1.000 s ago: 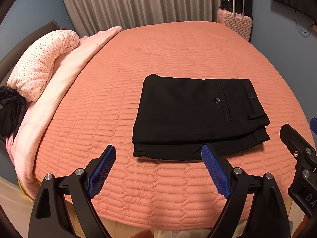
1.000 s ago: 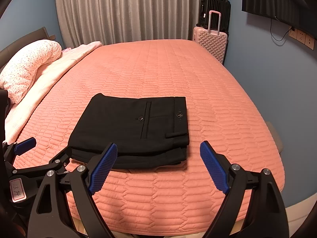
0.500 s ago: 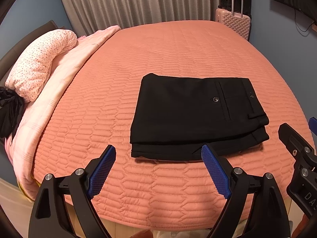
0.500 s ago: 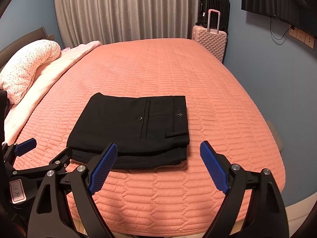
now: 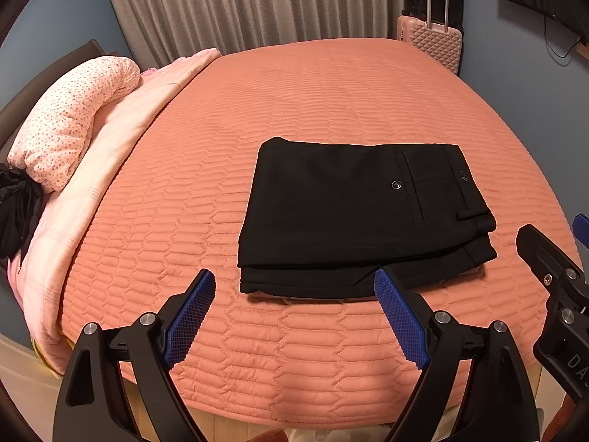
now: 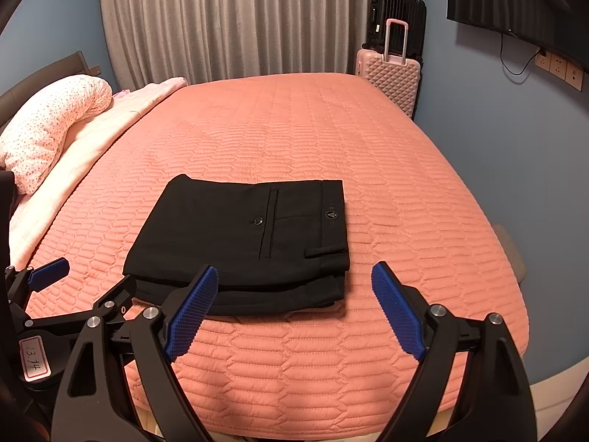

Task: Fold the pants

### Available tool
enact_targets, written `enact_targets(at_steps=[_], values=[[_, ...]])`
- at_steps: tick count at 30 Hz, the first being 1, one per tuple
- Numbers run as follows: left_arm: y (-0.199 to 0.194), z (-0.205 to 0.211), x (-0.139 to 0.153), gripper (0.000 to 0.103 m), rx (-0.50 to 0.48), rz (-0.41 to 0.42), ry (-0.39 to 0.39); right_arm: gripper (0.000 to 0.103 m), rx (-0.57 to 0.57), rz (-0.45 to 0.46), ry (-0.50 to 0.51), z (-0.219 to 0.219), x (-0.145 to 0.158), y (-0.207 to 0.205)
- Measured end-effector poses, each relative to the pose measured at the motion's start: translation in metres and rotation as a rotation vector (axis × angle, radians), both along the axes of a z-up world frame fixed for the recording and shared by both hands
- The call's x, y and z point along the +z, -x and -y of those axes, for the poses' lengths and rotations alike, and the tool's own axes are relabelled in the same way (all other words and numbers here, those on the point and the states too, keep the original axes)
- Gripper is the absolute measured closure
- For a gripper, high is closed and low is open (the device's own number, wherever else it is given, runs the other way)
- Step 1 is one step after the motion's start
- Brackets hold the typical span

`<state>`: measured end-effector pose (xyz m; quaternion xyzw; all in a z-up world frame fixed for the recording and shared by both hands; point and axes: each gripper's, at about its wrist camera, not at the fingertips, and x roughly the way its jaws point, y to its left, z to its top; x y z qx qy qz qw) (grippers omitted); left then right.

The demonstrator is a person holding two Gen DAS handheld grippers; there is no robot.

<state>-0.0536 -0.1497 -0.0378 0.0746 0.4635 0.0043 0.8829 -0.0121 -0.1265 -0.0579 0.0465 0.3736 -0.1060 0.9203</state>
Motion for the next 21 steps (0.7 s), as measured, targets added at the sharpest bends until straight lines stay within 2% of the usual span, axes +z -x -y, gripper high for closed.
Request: enact_targets(at_steps=[21], values=[[-0.0008, 0.0028, 0.0038, 0.017, -0.014, 0.006, 0.006, 0.019, -0.003, 0.003, 0.003, 0.0035, 0.0016, -0.0015]])
